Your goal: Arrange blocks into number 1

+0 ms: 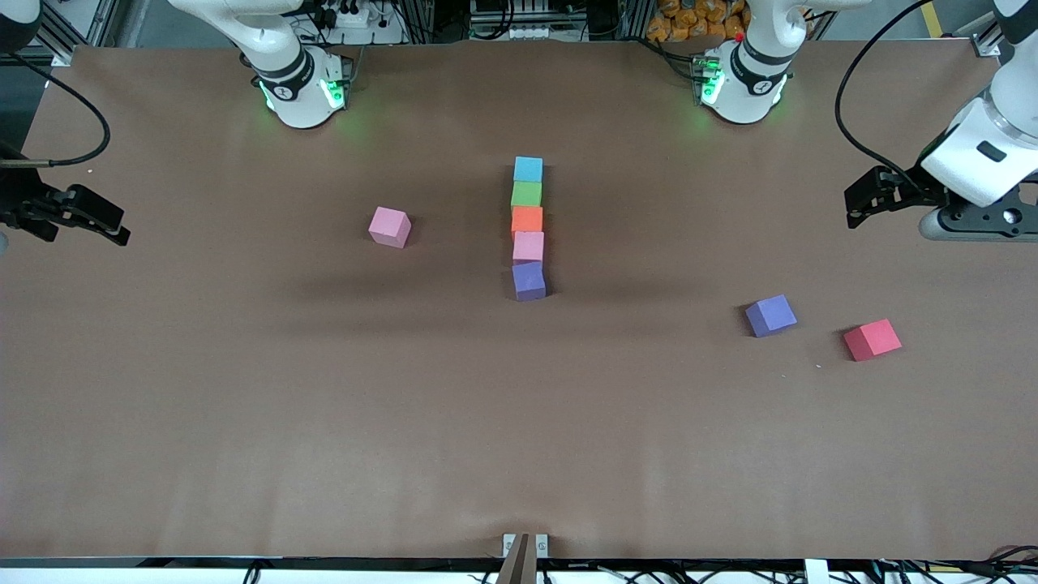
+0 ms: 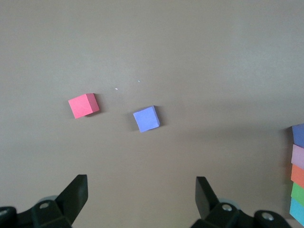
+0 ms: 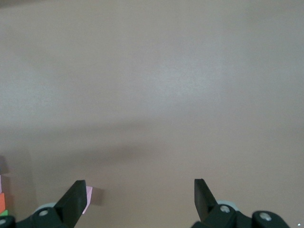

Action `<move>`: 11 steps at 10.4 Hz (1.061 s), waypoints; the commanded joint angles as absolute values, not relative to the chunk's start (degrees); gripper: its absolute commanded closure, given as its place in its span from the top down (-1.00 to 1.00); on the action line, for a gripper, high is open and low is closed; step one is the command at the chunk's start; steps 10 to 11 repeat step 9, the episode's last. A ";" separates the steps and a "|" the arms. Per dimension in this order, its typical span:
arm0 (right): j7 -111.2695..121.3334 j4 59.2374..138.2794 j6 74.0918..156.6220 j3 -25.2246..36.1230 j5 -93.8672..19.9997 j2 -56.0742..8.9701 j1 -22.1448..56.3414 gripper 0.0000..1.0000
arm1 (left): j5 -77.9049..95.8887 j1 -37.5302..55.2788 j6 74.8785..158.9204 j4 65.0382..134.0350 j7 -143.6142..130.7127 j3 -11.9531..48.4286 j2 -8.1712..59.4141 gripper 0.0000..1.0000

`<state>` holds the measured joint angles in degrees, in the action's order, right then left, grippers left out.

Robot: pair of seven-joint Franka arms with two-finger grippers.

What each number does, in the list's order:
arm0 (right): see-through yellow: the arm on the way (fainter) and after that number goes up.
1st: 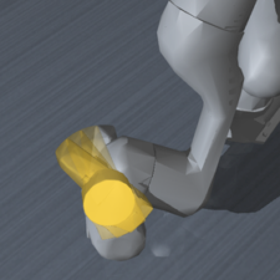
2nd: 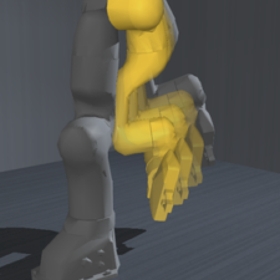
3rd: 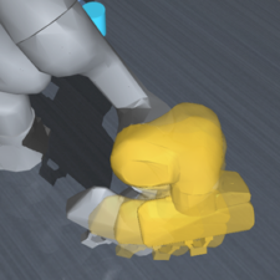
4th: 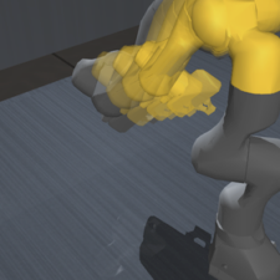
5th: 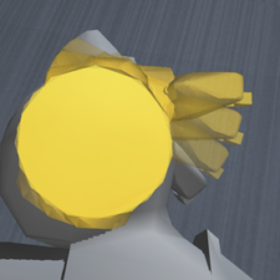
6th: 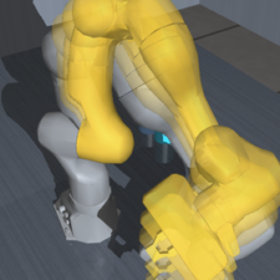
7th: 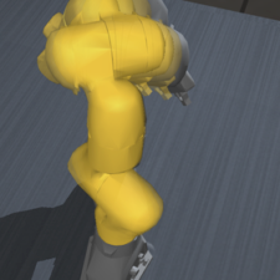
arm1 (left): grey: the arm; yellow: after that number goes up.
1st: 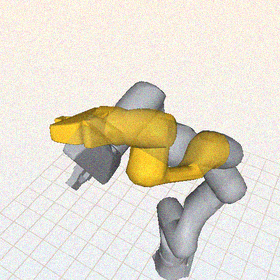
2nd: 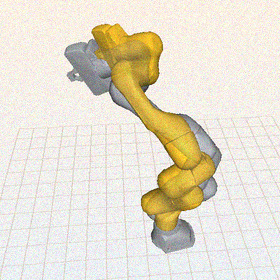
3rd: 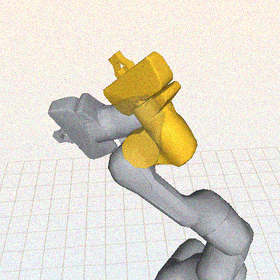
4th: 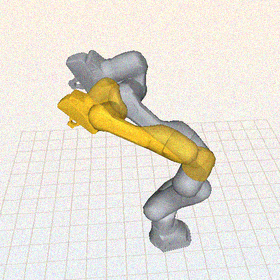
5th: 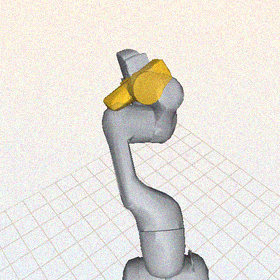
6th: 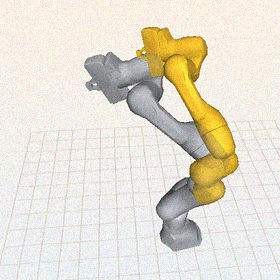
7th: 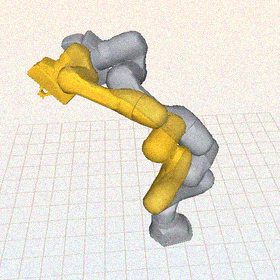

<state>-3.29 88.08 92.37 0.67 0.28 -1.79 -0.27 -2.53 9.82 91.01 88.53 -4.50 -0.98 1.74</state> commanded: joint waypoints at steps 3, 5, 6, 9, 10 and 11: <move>-2.46 87.80 92.20 -0.18 -0.09 -2.02 -1.67 1.00 | -0.88 11.07 90.79 87.28 -4.31 -1.41 2.20 1.00; -2.46 87.80 92.20 -0.18 -0.09 -2.02 -1.58 1.00 | -0.70 11.07 90.79 87.36 -4.31 -1.41 2.11 1.00; -2.46 87.80 92.11 -0.18 -0.09 -2.02 -1.58 1.00 | -0.62 11.07 90.79 87.36 -4.31 -1.41 2.11 1.00; -2.46 87.80 92.20 -0.18 -0.09 -2.11 -1.58 1.00 | 1.58 10.99 90.79 87.36 -4.39 -1.67 2.02 1.00; -2.46 87.80 92.20 -0.18 -0.09 -2.11 -1.58 1.00 | 1.58 10.99 90.79 87.36 -4.39 -1.67 2.02 1.00; -2.46 87.80 92.20 -0.18 -0.09 -2.11 -1.58 1.00 | 1.58 10.99 90.79 87.36 -4.39 -1.67 2.02 1.00</move>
